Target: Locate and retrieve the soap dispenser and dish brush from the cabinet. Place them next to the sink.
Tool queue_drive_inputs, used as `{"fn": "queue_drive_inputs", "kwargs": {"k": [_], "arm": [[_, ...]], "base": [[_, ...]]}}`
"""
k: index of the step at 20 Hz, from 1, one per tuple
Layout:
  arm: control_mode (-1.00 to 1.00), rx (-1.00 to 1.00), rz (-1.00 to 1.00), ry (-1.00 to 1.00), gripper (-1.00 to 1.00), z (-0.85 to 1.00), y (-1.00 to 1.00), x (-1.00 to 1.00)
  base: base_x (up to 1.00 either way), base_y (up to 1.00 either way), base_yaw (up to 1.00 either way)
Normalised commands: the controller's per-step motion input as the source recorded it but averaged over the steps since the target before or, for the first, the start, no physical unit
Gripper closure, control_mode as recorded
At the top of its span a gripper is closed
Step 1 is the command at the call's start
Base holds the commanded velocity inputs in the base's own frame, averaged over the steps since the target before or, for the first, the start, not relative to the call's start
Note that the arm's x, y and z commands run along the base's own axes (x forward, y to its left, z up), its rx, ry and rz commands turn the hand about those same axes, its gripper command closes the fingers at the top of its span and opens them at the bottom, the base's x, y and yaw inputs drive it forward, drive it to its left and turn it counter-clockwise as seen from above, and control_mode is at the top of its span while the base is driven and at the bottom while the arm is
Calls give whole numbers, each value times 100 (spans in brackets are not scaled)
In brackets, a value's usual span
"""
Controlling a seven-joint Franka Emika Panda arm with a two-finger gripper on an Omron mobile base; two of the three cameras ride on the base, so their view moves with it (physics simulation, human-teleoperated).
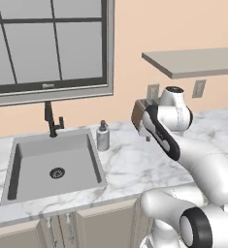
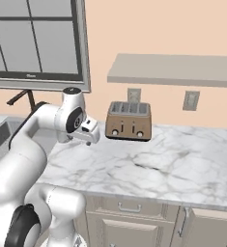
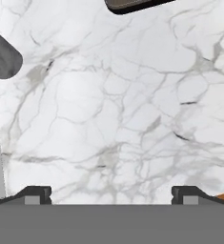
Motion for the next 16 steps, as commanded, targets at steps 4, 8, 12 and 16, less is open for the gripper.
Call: {"fn": "queue_drive_inputs", "kwargs": {"k": [4, 8, 12, 16], "arm": [[100, 0, 0, 0, -100, 0, 0, 0], [100, 0, 0, 0, -100, 0, 0, 0], [100, 0, 0, 0, -100, 0, 0, 0], [100, 0, 0, 0, -100, 0, 0, 0]], "base": [[27, -58, 9], [29, -64, 9], [25, -64, 9], [21, -67, 7]]}}
